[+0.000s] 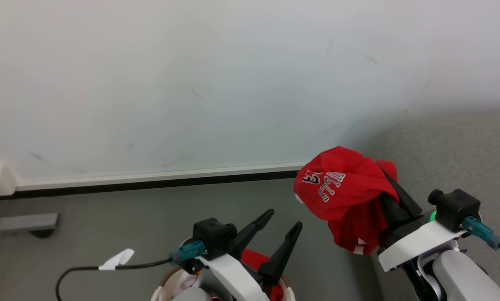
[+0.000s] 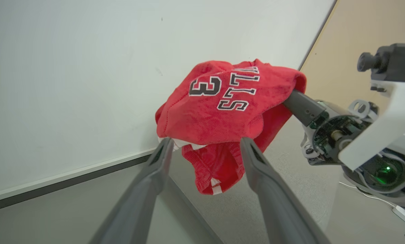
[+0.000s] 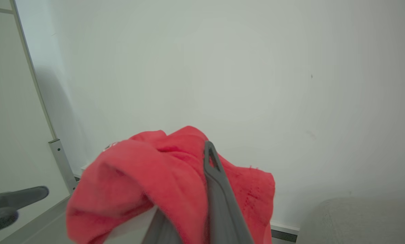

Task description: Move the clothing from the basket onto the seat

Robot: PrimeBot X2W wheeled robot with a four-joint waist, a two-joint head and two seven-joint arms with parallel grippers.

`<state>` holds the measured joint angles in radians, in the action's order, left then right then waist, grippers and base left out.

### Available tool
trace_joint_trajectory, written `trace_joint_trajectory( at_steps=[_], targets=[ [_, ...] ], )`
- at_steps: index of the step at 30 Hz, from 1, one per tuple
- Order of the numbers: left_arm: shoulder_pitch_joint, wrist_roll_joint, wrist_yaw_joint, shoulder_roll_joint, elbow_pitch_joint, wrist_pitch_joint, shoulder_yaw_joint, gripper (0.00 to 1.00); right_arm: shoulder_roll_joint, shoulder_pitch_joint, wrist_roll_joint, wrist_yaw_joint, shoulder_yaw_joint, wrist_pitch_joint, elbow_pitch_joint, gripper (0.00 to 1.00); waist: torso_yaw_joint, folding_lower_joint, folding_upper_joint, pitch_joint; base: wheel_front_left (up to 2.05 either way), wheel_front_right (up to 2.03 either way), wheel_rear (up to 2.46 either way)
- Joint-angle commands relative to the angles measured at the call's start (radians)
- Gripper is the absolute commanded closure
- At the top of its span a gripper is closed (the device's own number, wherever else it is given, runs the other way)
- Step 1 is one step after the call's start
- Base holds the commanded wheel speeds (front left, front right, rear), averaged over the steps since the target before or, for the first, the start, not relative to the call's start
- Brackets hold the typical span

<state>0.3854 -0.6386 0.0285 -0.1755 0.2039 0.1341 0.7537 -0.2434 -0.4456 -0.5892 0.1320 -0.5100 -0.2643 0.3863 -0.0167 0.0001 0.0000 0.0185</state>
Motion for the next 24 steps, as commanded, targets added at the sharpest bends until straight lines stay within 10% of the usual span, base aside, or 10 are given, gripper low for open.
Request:
trace_joint_trajectory(
  at_steps=[1,24],
  targets=[
    [0.002,0.012,-0.003,-0.005,0.004,0.009,0.001,0.00,-0.002,0.018,-0.002,-0.003,0.013,0.000,-0.010,1.00,-0.035,-0.0001,0.0000,-0.011,0.00,0.00,0.00],
    [0.061,0.103,-0.022,-0.035,0.085,0.093,0.009,0.00,-0.073,0.078,0.081,-0.003,0.114,0.000,-0.136,1.00,-0.342,-0.0001,0.0000,-0.074,0.00,0.00,0.00]
  ],
)
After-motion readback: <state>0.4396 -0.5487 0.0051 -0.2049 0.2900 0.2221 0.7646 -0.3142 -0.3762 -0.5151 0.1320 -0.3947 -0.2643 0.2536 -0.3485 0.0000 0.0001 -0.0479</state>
